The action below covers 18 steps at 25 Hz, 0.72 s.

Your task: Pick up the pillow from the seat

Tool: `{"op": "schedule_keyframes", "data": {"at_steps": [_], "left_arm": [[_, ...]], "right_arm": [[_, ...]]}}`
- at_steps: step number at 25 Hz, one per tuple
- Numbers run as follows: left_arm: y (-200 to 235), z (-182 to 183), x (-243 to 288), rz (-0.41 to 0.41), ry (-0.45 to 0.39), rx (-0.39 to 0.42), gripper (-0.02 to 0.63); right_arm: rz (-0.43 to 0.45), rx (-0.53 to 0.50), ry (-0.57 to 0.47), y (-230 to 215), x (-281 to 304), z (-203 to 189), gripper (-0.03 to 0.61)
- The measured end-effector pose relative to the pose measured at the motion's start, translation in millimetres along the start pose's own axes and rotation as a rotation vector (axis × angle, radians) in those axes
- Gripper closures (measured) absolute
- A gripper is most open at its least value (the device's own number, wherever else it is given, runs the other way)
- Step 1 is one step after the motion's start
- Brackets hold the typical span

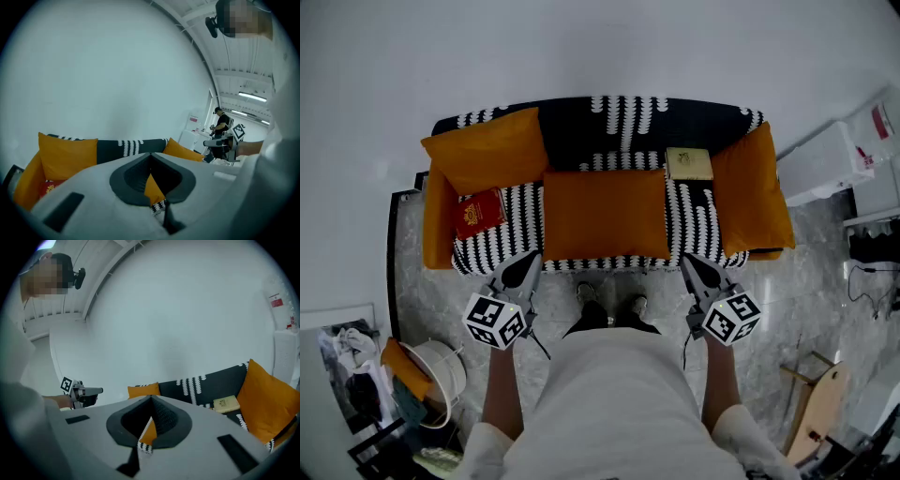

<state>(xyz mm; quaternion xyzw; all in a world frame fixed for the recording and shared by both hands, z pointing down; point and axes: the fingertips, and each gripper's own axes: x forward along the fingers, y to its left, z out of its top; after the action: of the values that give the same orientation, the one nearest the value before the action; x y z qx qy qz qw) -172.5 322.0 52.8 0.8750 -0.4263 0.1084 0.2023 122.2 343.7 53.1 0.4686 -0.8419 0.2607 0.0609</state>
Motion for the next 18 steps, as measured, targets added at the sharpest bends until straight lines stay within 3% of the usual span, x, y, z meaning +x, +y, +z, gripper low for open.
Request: {"op": "schedule_keyframes", "data": {"at_steps": [18], "left_arm": [[41,-5,-10,-0.058,0.014,-0.010,0.603]], "right_arm": [[-0.044,0.050,-0.011,23,33,-8,0.571]]}}
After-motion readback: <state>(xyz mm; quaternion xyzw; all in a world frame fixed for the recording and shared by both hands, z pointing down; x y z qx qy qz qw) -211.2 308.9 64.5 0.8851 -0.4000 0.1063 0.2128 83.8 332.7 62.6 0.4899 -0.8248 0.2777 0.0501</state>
